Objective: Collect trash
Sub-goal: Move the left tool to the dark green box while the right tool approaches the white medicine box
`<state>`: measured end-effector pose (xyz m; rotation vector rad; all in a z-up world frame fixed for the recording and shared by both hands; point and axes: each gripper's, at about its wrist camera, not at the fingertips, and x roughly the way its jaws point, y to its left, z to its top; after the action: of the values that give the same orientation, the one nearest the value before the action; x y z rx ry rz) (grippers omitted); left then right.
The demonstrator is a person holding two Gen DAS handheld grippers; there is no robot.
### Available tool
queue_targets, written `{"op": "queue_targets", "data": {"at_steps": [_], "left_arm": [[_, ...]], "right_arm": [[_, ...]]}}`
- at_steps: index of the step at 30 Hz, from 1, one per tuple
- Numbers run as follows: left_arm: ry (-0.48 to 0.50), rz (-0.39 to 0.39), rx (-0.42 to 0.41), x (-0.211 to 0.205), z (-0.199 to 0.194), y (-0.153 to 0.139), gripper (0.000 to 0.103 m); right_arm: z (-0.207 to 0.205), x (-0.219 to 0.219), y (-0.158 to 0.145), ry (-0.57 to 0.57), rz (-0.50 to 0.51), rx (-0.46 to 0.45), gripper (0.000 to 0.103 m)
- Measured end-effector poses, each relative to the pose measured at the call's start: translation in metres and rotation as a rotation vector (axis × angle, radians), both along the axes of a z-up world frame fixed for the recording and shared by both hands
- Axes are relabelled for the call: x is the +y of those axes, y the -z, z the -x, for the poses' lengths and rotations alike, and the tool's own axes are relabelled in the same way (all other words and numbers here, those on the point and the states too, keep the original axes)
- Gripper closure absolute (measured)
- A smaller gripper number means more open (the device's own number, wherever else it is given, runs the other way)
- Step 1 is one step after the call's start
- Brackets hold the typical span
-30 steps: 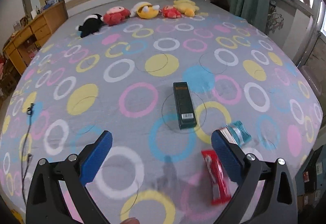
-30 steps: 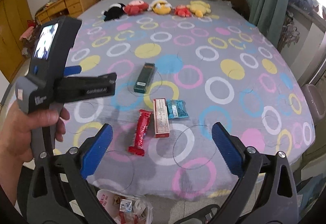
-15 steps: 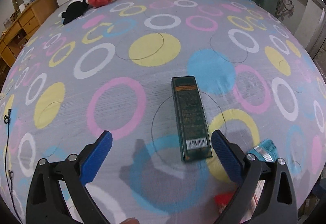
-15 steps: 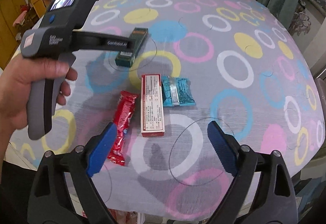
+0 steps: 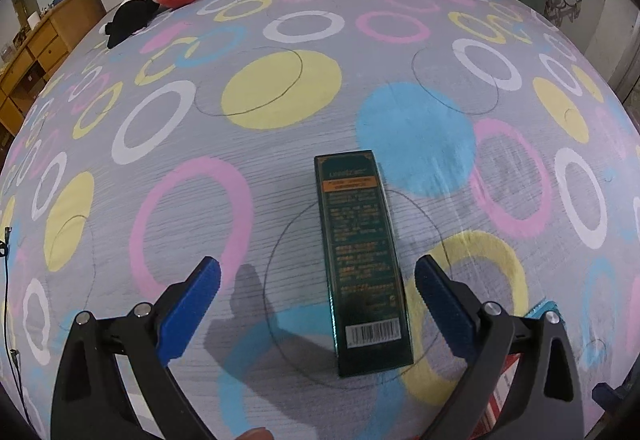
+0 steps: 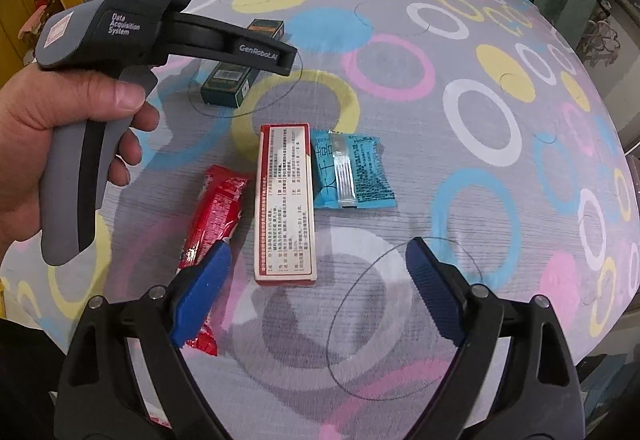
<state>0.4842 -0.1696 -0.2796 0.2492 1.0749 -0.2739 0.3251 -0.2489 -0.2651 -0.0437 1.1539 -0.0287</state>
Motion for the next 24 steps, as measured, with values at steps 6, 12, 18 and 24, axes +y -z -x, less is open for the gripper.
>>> {"op": "queue_targets", "data": {"at_steps": [6,12,18,24], "left_arm": [[-0.012,-0.019,0.015,-0.001,-0.006,0.014,0.008],[-0.009,-0.018,0.010,-0.005,-0.010,0.016,0.008],[-0.012,-0.006,0.003,-0.005,-0.011,0.020,0.007],[-0.018,0.006,-0.007,-0.004,-0.009,0.021,0.009]], "right_arm": [[-0.007,-0.004,0.009,0.013,-0.003,0.016,0.022],[-0.013,-0.006,0.019,0.015,-0.003,0.030,0.022],[-0.022,-0.004,0.035,0.011,0.003,0.058,0.023],[-0.030,-0.007,0.038,0.022,-0.021,0.061,0.028]]}}
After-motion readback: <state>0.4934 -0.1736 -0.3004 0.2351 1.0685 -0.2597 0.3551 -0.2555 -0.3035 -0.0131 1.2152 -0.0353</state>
